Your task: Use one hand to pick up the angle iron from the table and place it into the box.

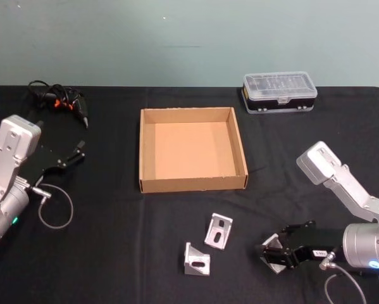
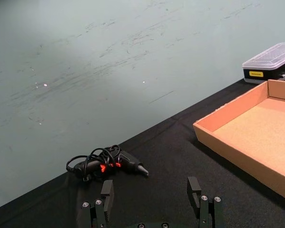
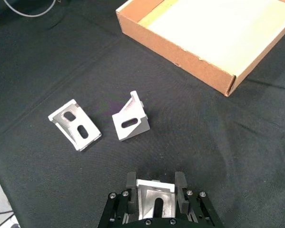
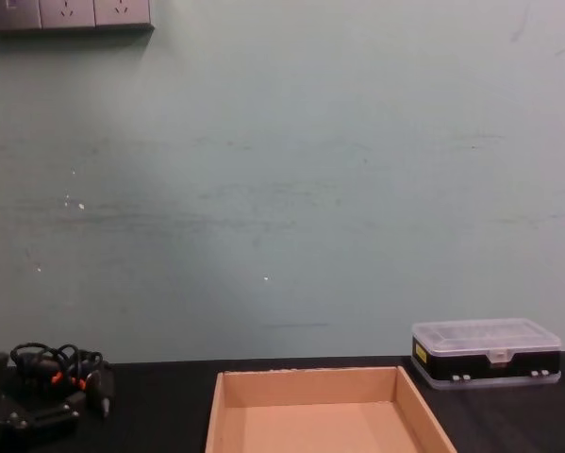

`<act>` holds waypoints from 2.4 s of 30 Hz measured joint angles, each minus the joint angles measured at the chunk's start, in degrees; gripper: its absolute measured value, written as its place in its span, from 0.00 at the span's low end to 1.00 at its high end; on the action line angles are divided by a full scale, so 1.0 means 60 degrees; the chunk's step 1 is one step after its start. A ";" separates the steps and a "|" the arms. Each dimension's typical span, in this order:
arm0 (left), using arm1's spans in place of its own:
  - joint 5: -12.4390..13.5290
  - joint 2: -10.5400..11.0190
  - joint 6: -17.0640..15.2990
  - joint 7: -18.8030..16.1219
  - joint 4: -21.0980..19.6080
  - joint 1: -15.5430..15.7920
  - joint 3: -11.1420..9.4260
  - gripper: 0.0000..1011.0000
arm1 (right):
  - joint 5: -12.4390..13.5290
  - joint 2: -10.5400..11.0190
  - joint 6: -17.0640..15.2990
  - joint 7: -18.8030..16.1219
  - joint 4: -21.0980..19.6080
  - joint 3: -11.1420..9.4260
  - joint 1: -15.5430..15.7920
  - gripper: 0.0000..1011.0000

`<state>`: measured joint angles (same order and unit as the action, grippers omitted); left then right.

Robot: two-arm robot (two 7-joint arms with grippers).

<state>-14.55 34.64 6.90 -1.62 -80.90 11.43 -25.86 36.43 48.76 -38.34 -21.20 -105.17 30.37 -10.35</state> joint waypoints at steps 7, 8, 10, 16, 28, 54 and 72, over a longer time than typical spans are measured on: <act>0.0000 0.0000 0.0000 0.0000 0.0000 -0.0001 0.0000 1.00 | -0.0136 -0.0036 0.0006 -0.0101 0.0035 0.0002 -0.0010 0.48; 0.0000 0.0000 0.0000 0.0000 0.0000 0.0000 0.0000 1.00 | -0.0142 -0.0037 0.0011 -0.0102 0.0029 -0.0011 0.0001 0.48; 0.0000 0.0000 0.0000 0.0000 0.0000 0.0000 -0.0001 1.00 | -0.0154 -0.0035 0.0024 -0.0091 -0.0013 -0.0075 0.0060 0.48; 0.0000 0.0000 0.0000 0.0000 0.0000 0.0000 0.0000 1.00 | -0.0155 -0.0015 0.0197 0.0063 -0.0381 -0.0395 0.0227 0.48; 0.0000 0.0000 0.0000 0.0000 0.0000 0.0000 -0.0001 1.00 | -0.0151 -0.0090 0.0670 0.0371 -0.1137 -0.1052 0.0306 0.48; 0.0000 0.0000 0.0001 0.0000 0.0000 0.0000 0.0000 1.00 | -0.1487 -0.1712 0.1599 0.0197 -0.0046 -0.0635 -0.1664 0.48; 0.0001 0.0000 0.0000 0.0000 0.0000 0.0000 0.0000 1.00 | -0.2379 -0.3453 0.2345 -0.0772 0.3599 0.0240 -0.3465 0.48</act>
<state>-14.55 34.65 6.91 -1.62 -80.90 11.43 -25.86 22.16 28.05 -24.27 -25.84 -83.57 31.81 -31.14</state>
